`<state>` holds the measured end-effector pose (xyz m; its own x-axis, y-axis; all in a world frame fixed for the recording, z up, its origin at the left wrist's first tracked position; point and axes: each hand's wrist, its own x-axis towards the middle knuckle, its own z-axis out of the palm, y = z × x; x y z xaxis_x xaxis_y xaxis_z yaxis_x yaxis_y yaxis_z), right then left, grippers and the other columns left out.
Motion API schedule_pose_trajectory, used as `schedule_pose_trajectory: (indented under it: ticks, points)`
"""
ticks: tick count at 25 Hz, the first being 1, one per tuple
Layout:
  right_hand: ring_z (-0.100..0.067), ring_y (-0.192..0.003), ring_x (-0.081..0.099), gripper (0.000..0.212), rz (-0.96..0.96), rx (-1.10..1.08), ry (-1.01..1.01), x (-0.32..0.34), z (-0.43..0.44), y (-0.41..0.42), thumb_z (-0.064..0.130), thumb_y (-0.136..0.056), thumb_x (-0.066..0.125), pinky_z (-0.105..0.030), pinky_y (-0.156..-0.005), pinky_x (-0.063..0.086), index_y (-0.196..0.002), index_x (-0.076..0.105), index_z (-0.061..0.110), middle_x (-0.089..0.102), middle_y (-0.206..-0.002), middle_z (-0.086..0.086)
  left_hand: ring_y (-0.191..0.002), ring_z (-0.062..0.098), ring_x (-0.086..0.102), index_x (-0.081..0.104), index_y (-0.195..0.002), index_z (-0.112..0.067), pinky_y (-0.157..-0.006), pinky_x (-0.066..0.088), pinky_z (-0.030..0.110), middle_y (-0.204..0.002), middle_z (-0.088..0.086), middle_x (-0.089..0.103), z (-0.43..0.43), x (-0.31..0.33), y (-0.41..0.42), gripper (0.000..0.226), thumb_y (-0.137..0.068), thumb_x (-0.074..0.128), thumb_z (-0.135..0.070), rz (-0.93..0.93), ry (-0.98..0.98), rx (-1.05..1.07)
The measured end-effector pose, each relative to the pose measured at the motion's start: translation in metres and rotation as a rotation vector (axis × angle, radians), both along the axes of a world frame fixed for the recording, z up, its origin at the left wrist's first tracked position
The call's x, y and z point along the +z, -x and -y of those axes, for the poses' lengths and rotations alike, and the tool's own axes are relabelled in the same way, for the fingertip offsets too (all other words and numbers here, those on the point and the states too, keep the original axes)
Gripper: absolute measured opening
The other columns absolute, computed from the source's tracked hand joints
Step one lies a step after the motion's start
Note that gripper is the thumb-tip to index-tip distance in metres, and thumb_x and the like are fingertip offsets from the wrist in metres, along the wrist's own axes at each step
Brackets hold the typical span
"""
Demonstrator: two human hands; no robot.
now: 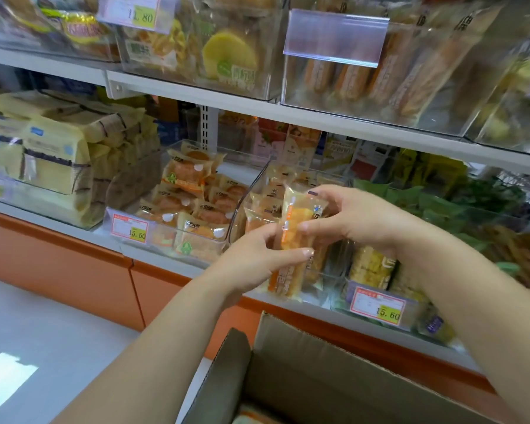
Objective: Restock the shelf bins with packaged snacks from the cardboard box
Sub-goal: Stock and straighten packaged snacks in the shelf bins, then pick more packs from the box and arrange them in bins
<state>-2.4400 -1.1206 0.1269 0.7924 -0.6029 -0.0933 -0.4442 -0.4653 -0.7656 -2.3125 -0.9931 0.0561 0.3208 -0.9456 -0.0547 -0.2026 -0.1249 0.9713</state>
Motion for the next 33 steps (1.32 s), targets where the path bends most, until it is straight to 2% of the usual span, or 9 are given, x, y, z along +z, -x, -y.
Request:
schedule_pose_trajectory:
  ticks: [5, 12, 16, 19, 23, 25, 29, 31, 33]
  points:
    - [-0.012, -0.080, 0.072, 0.062, 0.000, -0.283, 0.202, 0.017, 0.036, 0.020, 0.024, -0.072, 0.082, -0.027, -0.066, 0.057, -0.128, 0.055, 0.021, 0.070, -0.105, 0.003, -0.121, 0.004, 0.050, 0.055, -0.135, -0.030, -0.109, 0.039, 0.032, -0.128, -0.016, 0.059, 0.023, -0.005, -0.009, 0.036, -0.099, 0.052, -0.030, 0.381, 0.229, 0.275]
    - [-0.030, -0.140, 0.029, 0.076, -0.508, -0.129, 0.677, -0.039, 0.043, 0.007, 0.055, -0.072, 0.075, -0.041, -0.111, 0.030, -0.139, 0.047, 0.033, 0.046, -0.144, -0.002, -0.136, 0.012, 0.021, 0.033, -0.148, -0.043, -0.113, 0.018, 0.036, -0.156, -0.024, 0.026, 0.032, -0.025, -0.012, 0.045, -0.104, 0.035, -0.035, 0.787, 0.019, 0.087]
    - [-0.027, -0.137, 0.031, 0.064, -0.389, -0.212, 0.745, -0.031, 0.041, 0.013, 0.059, -0.074, 0.070, -0.043, -0.104, 0.037, -0.131, 0.052, 0.036, 0.054, -0.137, 0.005, -0.135, 0.015, 0.021, 0.032, -0.148, -0.043, -0.113, 0.019, 0.039, -0.157, -0.026, 0.024, 0.032, -0.029, -0.015, 0.046, -0.103, 0.036, -0.036, 0.857, 0.006, 0.115]
    - [-0.023, -0.121, 0.040, 0.047, -0.509, -0.133, 0.989, -0.042, 0.036, 0.008, 0.061, -0.080, 0.062, -0.041, -0.094, 0.040, -0.119, 0.063, 0.035, 0.060, -0.122, 0.005, -0.135, 0.014, 0.020, 0.032, -0.148, -0.043, -0.112, 0.019, 0.039, -0.157, -0.025, 0.024, 0.032, -0.032, -0.015, 0.046, -0.103, 0.037, -0.036, 0.873, 0.007, 0.120]
    - [-0.025, -0.120, 0.039, 0.047, -0.615, -0.084, 1.033, -0.050, 0.041, -0.001, 0.060, -0.082, 0.060, -0.042, -0.097, 0.036, -0.121, 0.063, 0.033, 0.059, -0.122, 0.001, -0.133, 0.014, 0.022, 0.034, -0.148, -0.040, -0.112, 0.020, 0.038, -0.156, -0.022, 0.028, 0.025, -0.031, -0.010, 0.047, -0.103, 0.041, -0.032, 0.866, 0.027, 0.129]
    - [-0.024, -0.122, 0.039, 0.056, -0.434, -0.138, 1.007, -0.052, 0.038, 0.013, 0.059, -0.082, 0.060, -0.041, -0.098, 0.036, -0.131, 0.055, 0.033, 0.056, -0.128, 0.001, -0.125, 0.011, 0.029, 0.044, -0.145, -0.034, -0.111, 0.027, 0.036, -0.148, -0.017, 0.042, 0.016, -0.033, -0.003, 0.045, -0.101, 0.047, -0.025, 0.856, 0.112, 0.181]
    - [-0.011, -0.086, 0.049, 0.031, 0.421, -0.316, 0.749, -0.082, -0.020, 0.079, 0.026, -0.090, 0.063, -0.022, -0.079, 0.042, -0.121, 0.059, 0.019, 0.059, -0.094, 0.005, -0.105, 0.000, 0.046, 0.059, -0.128, -0.029, -0.087, 0.037, 0.013, -0.118, -0.014, 0.061, -0.013, -0.045, 0.025, 0.034, -0.098, 0.050, -0.018, 0.794, 0.218, 0.126]
    - [-0.007, -0.074, 0.051, 0.020, 0.494, -0.324, 0.563, -0.124, -0.057, 0.115, 0.014, -0.091, 0.060, -0.014, -0.069, 0.041, -0.111, 0.062, 0.018, 0.058, -0.086, 0.007, -0.099, -0.002, 0.050, 0.059, -0.126, -0.032, -0.083, 0.039, 0.013, -0.116, -0.016, 0.059, -0.026, -0.072, 0.048, 0.031, -0.098, 0.050, -0.021, 0.773, 0.086, -0.073]
    - [-0.006, -0.075, 0.055, 0.017, 0.290, -0.321, 0.286, -0.180, -0.079, 0.141, 0.015, -0.093, 0.058, -0.018, -0.070, 0.044, -0.107, 0.061, 0.025, 0.061, -0.087, 0.011, -0.114, 0.006, 0.053, 0.056, -0.131, -0.032, -0.097, 0.042, 0.024, -0.128, -0.011, 0.055, -0.039, -0.114, 0.067, 0.033, -0.099, 0.050, -0.027, 0.793, -0.167, -0.346]
